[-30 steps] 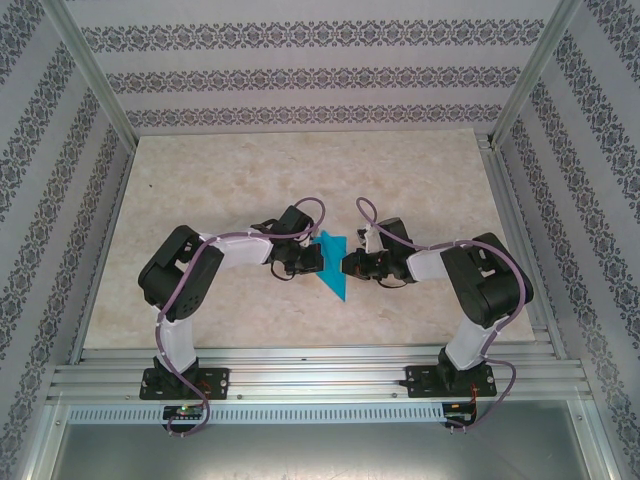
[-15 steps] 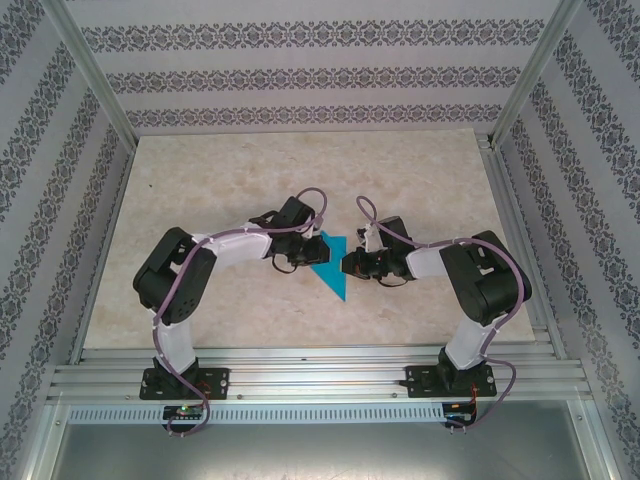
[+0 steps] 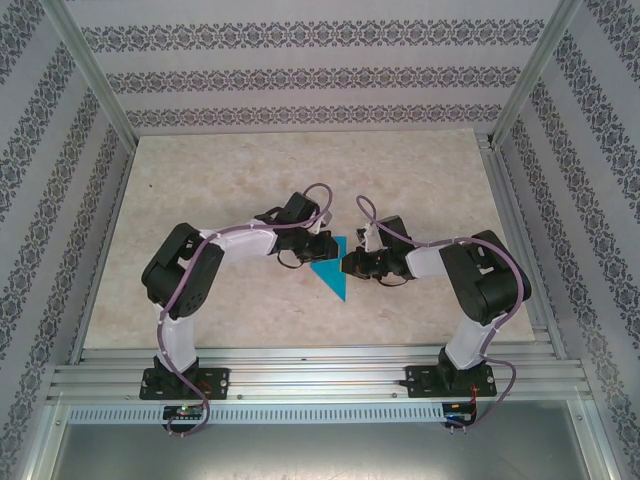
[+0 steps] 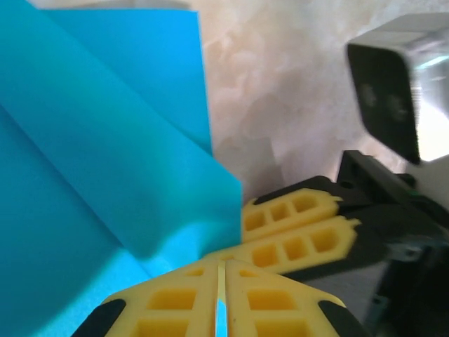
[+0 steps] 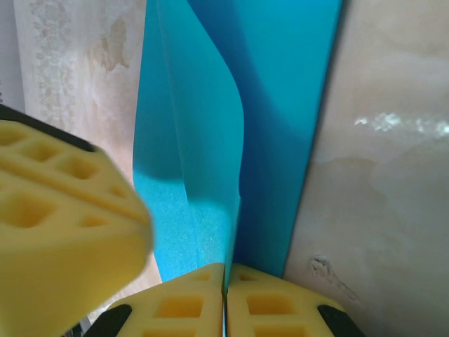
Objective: Fold a paper plane with a square sheet of paper (fold left side to right side)
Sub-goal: Fourth fold the wing at the center of the table.
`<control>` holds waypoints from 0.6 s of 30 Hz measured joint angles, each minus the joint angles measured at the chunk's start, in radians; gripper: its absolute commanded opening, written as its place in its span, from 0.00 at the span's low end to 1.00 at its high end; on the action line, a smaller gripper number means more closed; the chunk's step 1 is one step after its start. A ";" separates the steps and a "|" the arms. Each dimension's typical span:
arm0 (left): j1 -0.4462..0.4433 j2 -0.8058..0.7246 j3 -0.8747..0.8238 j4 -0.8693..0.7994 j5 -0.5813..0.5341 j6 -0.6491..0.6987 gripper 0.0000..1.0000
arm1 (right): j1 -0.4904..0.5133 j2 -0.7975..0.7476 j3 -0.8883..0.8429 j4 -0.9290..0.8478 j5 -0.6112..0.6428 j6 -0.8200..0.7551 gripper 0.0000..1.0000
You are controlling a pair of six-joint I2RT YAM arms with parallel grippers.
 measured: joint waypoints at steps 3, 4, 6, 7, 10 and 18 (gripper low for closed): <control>0.000 0.026 0.000 0.012 0.003 -0.012 0.11 | 0.000 0.000 0.002 -0.004 0.000 0.000 0.09; 0.000 0.032 0.000 0.013 0.005 -0.016 0.11 | 0.000 0.000 0.003 -0.006 0.000 0.000 0.09; -0.001 0.035 0.000 0.013 0.006 -0.021 0.11 | 0.000 0.002 0.005 -0.010 0.000 0.000 0.09; -0.002 0.035 0.001 0.014 0.006 -0.023 0.11 | 0.000 0.002 0.006 -0.010 0.000 0.000 0.09; -0.006 0.037 0.006 0.017 0.006 -0.024 0.11 | 0.000 0.002 0.006 -0.011 0.000 0.000 0.09; -0.006 0.072 0.015 0.019 -0.010 -0.023 0.10 | 0.000 0.006 0.018 -0.032 0.000 0.000 0.10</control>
